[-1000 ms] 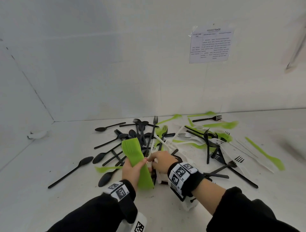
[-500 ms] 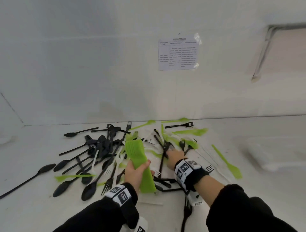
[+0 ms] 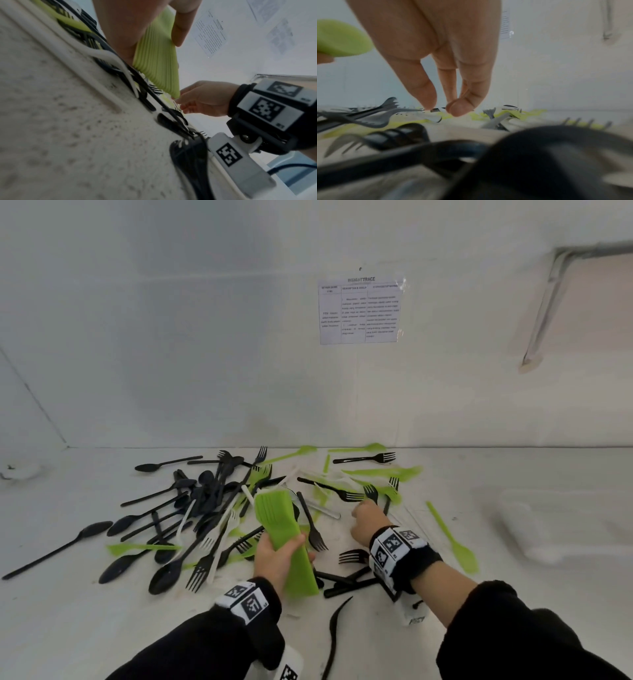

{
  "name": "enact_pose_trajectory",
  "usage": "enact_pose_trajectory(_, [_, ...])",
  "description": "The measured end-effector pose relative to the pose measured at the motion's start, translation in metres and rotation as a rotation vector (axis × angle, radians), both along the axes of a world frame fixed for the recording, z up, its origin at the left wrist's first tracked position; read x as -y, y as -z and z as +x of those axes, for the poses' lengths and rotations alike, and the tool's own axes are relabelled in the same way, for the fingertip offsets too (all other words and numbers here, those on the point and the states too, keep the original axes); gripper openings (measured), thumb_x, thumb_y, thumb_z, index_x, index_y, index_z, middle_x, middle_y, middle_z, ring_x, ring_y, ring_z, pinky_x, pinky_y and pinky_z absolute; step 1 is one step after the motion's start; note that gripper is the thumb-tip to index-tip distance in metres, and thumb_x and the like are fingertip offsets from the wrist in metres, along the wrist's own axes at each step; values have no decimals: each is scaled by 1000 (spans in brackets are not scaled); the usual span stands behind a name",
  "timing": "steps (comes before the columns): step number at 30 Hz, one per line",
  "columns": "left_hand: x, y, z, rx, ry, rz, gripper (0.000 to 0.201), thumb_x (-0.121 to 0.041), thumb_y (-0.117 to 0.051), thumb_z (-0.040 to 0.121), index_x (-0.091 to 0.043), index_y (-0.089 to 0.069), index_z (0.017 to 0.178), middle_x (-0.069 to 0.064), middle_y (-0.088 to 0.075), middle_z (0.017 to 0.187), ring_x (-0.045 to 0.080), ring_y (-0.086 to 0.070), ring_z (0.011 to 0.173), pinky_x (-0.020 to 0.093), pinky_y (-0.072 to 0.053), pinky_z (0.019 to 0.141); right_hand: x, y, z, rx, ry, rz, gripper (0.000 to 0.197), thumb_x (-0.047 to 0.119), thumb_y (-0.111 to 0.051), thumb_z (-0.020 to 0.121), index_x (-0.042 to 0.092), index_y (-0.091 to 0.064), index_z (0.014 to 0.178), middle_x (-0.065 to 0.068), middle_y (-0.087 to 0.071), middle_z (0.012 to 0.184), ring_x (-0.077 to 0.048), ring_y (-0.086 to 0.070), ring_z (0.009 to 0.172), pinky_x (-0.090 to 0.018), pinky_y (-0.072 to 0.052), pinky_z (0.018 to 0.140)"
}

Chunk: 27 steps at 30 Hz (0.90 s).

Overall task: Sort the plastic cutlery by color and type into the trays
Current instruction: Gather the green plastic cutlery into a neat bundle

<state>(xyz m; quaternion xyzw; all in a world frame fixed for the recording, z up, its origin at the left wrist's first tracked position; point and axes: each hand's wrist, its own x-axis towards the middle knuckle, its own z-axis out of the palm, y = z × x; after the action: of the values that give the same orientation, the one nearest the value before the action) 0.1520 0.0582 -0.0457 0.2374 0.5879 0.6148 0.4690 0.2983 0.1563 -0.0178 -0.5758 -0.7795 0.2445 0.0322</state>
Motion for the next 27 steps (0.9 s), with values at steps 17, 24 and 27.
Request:
enact_pose_trajectory(17, [9,-7,26,129,98,5,25,-7,-47,95,-12,-55,119,13,-65,107,26,-63,92,40,-54,80,67,-24,-22,-398,-164,-59,40,16,-48,93,8,-48,133,-9,-57,124,-21,-54,108,-28,-42,94])
enact_pose_trajectory(24, [-3,-20,68,259,182,19,25,-5,-37,98,-10,-58,110,11,-66,99,24,-63,88,37,-52,76,71,-32,12,-212,-67,-6,68,30,-65,82,10,-32,139,-10,-30,132,-26,-40,125,-33,-38,106])
enact_pose_trajectory(27, [-9,-26,93,266,253,33,22,-4,-40,98,-11,-59,107,10,-67,98,22,-62,86,33,-52,66,66,-36,37,-182,-9,61,71,25,-63,83,12,-28,143,-13,-32,136,-30,-36,128,-36,-36,107])
